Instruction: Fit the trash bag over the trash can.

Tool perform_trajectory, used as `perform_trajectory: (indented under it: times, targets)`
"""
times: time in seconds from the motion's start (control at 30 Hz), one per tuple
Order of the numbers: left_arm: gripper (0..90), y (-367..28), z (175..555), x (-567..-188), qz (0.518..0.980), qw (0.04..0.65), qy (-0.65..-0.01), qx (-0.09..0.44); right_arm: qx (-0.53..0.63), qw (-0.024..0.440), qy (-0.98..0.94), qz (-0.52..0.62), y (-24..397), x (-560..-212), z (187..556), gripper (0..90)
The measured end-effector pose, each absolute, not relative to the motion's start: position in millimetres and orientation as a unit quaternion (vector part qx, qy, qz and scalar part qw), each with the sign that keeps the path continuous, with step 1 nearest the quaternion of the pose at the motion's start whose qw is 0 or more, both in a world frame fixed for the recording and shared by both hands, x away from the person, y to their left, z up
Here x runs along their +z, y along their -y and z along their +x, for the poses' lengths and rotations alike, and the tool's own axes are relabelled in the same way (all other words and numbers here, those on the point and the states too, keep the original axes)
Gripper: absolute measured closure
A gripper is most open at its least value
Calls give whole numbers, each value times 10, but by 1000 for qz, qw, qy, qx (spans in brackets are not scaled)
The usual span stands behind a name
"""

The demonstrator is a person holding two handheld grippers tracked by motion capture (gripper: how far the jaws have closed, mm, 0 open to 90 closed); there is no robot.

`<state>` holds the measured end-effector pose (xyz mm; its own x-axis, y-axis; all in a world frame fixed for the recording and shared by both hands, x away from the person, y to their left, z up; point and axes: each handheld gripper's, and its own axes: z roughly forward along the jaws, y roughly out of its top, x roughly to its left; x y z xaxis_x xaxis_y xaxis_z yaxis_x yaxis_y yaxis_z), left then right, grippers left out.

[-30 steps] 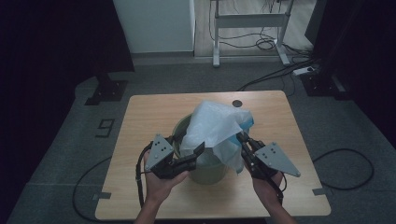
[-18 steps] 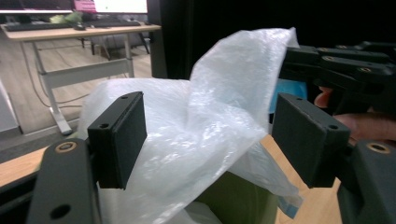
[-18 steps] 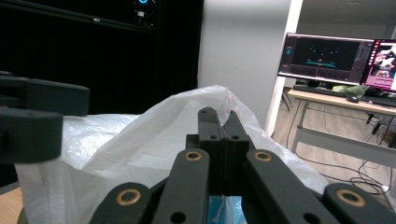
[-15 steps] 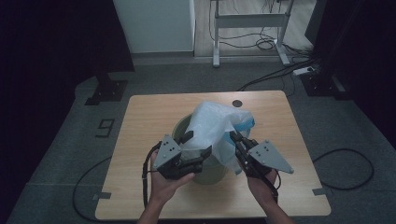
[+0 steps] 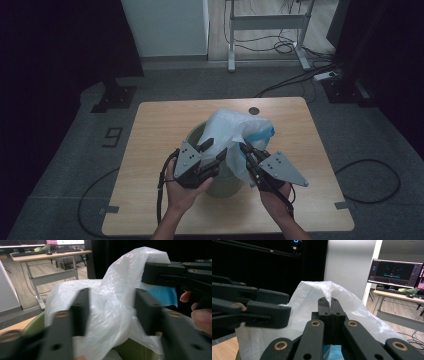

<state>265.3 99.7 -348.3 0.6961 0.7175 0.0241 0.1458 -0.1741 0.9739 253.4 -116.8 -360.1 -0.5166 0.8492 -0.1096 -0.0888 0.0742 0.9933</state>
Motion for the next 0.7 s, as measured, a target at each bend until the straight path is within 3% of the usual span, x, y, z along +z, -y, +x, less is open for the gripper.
perform_trajectory:
  times: [0.2, 0.33, 0.6, 0.7]
  targets:
    - [808, -981, 2690, -3499, 733, 570, -290, 231, 610, 380, -626, 304, 1187, -3612, 2543, 888]
    - [886, -1000, 2704, -3511, 732, 576, -289, 222, 612, 372, -629, 302, 1199, -3629, 2550, 883]
    - [900, -1119, 2736, -3494, 707, 591, -312, 233, 622, 372, -622, 296, 1212, -3665, 2431, 489]
    - [900, -1160, 2743, -3484, 700, 592, -318, 240, 629, 367, -614, 303, 1254, -3710, 2310, 392]
